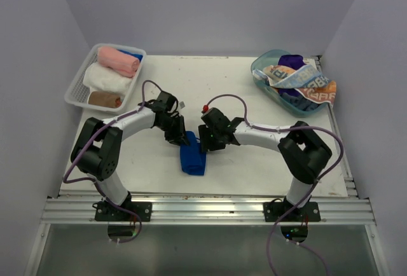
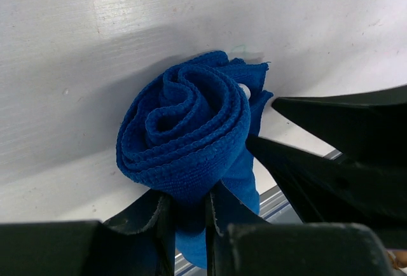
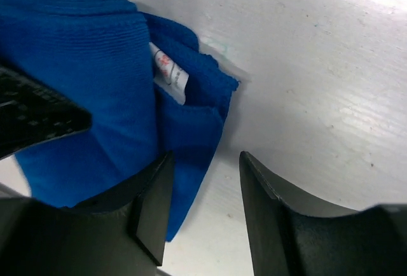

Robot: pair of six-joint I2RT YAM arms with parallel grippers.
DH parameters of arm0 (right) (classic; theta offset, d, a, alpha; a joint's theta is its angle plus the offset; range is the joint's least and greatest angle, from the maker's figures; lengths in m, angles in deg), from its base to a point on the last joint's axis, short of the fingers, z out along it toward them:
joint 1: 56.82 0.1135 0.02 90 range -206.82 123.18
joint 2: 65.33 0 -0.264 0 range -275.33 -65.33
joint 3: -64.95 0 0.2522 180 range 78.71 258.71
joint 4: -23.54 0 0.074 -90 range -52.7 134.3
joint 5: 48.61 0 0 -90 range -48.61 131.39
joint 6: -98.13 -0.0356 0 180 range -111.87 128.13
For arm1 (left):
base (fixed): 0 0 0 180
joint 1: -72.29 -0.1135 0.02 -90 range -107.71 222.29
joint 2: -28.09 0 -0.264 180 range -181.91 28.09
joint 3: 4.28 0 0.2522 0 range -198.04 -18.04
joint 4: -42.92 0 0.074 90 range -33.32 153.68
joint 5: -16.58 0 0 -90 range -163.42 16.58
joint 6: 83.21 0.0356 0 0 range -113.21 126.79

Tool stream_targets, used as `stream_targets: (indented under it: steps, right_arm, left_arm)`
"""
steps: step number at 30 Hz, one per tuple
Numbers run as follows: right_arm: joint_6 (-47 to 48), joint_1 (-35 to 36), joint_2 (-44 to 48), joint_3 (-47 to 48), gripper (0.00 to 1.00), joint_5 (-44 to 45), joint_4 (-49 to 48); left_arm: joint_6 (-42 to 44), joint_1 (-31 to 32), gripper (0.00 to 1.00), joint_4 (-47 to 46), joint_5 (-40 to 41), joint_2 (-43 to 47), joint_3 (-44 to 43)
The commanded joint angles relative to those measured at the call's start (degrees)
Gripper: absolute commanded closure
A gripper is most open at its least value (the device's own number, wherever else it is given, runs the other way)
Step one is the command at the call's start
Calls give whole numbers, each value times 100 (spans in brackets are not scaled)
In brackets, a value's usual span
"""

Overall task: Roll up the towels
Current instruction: Roll the towel

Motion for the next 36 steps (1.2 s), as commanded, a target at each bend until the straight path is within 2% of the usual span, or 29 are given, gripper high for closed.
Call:
stream_targets:
  steps: [1,4,5,7,8,16,25,26,27,28,29,31,36]
  right_arm:
    - [118,4,-320,201,54,-118,-184]
    - [197,-4,-557,306,67,-83,-193]
    - [241,-5,-592,393,78,-48,-159]
    - [355,-4,-654,490,90,92,-71]
    - [382,-22,-672,595,100,93,-18]
    - [725,-461,-847,903,100,357,193]
    - [1015,-514,-945,1089,100,234,342]
    - [1015,-506,-909,1071,100,225,351]
    - [1006,-505,-805,1062,92,242,378]
    - [1006,-505,-743,1062,83,260,448]
    - [989,-505,-646,1045,67,286,474]
    - [927,-488,-296,957,51,321,518]
    - [839,-278,470,869,40,663,764]
  left_arm:
    - [196,19,94,54,-221,259,-79]
    - [302,27,94,18,-414,268,-35]
    - [337,27,95,18,-519,259,-17]
    - [451,27,95,36,-625,250,0]
    - [530,27,95,45,-721,250,18]
    - [768,18,95,89,-1144,145,115]
    - [689,27,95,27,-1170,-145,123]
    - [637,19,95,27,-1136,-163,132]
    - [601,27,95,27,-1074,-163,141]
    - [557,19,95,36,-1022,-163,141]
    - [461,27,95,71,-934,-172,150]
    - [355,27,95,80,-837,-154,158]
    - [30,19,94,9,-679,-40,194]
